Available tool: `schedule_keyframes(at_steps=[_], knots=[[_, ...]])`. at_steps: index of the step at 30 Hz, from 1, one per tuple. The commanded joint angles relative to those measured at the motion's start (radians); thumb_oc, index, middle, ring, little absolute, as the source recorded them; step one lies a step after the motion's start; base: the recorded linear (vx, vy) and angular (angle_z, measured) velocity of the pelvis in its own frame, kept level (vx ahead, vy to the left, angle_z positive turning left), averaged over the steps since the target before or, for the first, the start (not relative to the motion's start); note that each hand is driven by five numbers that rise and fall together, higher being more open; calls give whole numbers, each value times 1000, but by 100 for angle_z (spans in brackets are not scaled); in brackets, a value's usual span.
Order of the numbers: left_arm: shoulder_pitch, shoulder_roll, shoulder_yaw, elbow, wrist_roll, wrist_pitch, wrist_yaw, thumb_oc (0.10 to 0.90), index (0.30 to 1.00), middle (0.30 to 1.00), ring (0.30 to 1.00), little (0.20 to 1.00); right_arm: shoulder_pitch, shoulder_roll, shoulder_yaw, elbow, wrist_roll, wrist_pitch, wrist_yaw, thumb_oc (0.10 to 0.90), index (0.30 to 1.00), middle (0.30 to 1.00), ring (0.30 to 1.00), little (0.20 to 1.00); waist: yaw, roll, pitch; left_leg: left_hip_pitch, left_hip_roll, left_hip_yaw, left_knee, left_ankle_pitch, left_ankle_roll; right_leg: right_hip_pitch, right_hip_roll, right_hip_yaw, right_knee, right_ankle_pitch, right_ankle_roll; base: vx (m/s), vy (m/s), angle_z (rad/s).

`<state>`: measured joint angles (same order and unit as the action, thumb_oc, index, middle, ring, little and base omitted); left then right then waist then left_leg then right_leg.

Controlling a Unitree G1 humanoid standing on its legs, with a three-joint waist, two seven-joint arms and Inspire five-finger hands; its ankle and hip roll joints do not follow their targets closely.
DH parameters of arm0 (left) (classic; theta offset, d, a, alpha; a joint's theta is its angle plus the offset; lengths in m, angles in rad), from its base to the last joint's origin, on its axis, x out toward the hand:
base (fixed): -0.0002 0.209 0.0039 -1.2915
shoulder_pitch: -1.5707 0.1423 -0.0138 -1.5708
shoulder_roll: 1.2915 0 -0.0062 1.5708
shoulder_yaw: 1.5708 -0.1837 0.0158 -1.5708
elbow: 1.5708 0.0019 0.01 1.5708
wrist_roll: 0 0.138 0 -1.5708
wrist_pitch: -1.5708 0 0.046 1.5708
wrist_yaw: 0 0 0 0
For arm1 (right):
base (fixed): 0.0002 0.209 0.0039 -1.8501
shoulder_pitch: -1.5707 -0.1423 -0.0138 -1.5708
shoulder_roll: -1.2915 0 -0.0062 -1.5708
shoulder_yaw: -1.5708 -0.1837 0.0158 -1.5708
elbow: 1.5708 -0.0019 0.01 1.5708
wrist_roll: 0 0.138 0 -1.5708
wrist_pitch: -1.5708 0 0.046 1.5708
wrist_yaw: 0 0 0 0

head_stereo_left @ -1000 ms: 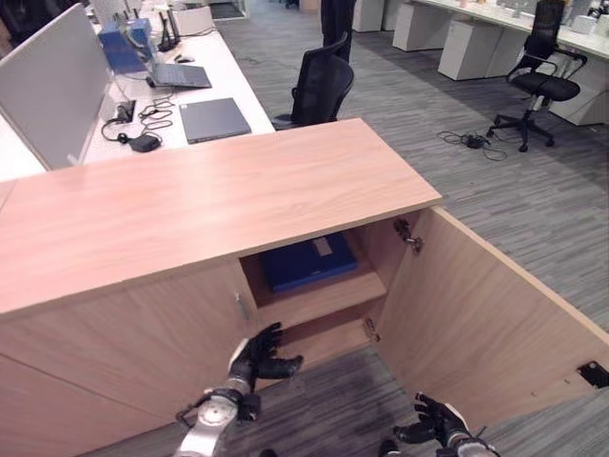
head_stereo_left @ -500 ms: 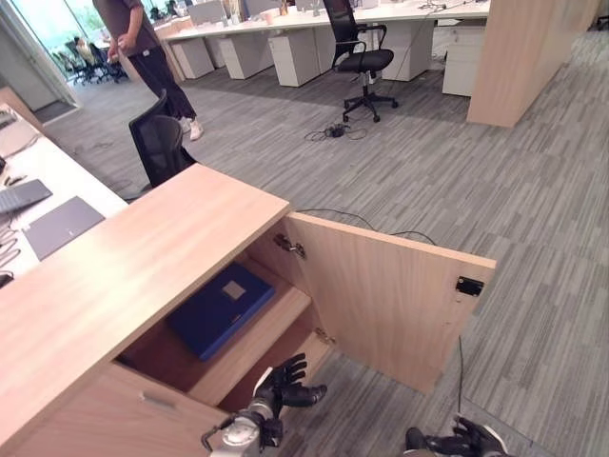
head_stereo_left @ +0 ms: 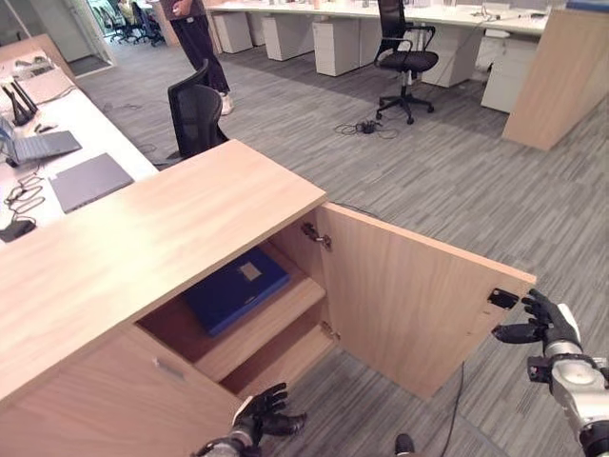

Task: Put the empty folder in the office cabinet

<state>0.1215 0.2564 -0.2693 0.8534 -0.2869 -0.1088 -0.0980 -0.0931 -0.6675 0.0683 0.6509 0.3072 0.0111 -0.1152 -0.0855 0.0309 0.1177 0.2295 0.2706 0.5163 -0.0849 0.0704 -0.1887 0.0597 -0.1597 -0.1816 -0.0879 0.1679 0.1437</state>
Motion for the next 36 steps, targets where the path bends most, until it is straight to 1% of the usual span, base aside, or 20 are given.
schedule_keyframes(at_steps=[1,6,7,10,14,22,24,26,27,32,33,34,35,36], knots=[[-105,26,1,-18,17,-49,-3,800,900,900,900,900,-155,99,18,-128,19,-158,77,800,900,900,900,900,14,6,-36,-28,-11,-36,37,-15,10,101,-25,-12,32,-213,38,0,0,0],[-106,24,8,3,27,-46,11,800,900,900,900,900,-157,142,73,-185,8,-150,97,800,900,900,900,900,33,-4,-37,-32,-17,-57,29,-15,13,106,-31,-29,36,-213,42,0,4,1],[-109,24,13,13,31,-45,16,800,900,900,900,900,-148,150,96,-224,0,-149,110,800,900,900,900,900,41,-9,-37,-36,-21,-66,27,-16,14,108,-33,-35,39,-214,43,2,15,15],[-110,25,15,15,35,-44,18,800,900,900,900,900,-138,158,111,-248,-2,-147,122,800,900,900,900,900,45,-13,-37,-42,-22,-76,25,-15,15,109,-34,-43,41,-216,42,-3,2,20],[-113,28,30,31,42,-45,25,800,900,900,900,900,-100,150,141,-311,-9,-145,167,800,900,900,900,900,56,-19,-37,-52,-22,-101,19,-11,13,112,-33,-65,43,-219,39,1,-2,18],[-117,26,49,54,51,-45,35,800,900,900,900,900,-53,127,197,-408,-31,-147,231,800,900,900,900,900,62,-23,-35,-62,-13,-132,19,-1,6,120,-23,-81,44,-231,30,-10,-24,14],[-114,25,66,68,43,-44,35,800,900,900,900,900,-61,87,248,-498,-62,-151,283,800,900,900,900,900,72,-25,-31,-65,-5,-142,20,8,2,123,-17,-86,45,-240,25,-26,-42,8],[-114,22,74,82,39,-43,34,800,900,900,900,900,-62,74,263,-528,-58,-151,299,800,900,900,900,900,73,-24,-31,-68,-1,-147,21,12,-1,126,-13,-90,45,-243,23,-31,-41,13],[-118,18,81,107,36,-44,38,800,900,900,900,900,-70,60,297,-572,-39,-156,331,800,900,900,900,900,79,-24,-28,-74,6,-156,24,21,-5,128,-6,-93,44,-249,18,-51,-58,20],[-128,22,91,145,33,-44,52,800,900,900,900,900,-108,68,373,-602,12,-151,372,800,900,900,900,900,97,-23,-25,-88,20,-179,26,42,-15,132,5,-105,43,-259,9,-30,-42,18],[-130,25,97,157,29,-42,53,800,900,900,900,900,-124,71,402,-613,22,-147,388,800,900,900,900,900,107,-24,-25,-96,27,-191,27,50,-19,138,11,-112,39,-263,5,-30,-71,-12],[-127,26,101,172,32,-41,56,800,900,900,900,900,-143,71,441,-631,32,-143,408,800,900,900,900,900,125,-22,-26,-103,34,-202,27,62,-24,147,20,-122,31,-268,0,-22,-68,-14],[-126,27,105,180,35,-43,58,800,900,900,900,900,-152,74,459,-633,34,-143,416,800,900,900,900,900,132,-20,-24,-107,38,-209,28,66,-27,153,25,-129,28,-270,-3,-12,-44,36],[-126,27,106,181,35,-43,58,800,900,900,900,900,-153,74,460,-632,34,-143,416,800,900,900,900,900,130,-20,-24,-107,38,-211,28,67,-27,154,25,-131,27,-270,-4,-18,-26,103]])
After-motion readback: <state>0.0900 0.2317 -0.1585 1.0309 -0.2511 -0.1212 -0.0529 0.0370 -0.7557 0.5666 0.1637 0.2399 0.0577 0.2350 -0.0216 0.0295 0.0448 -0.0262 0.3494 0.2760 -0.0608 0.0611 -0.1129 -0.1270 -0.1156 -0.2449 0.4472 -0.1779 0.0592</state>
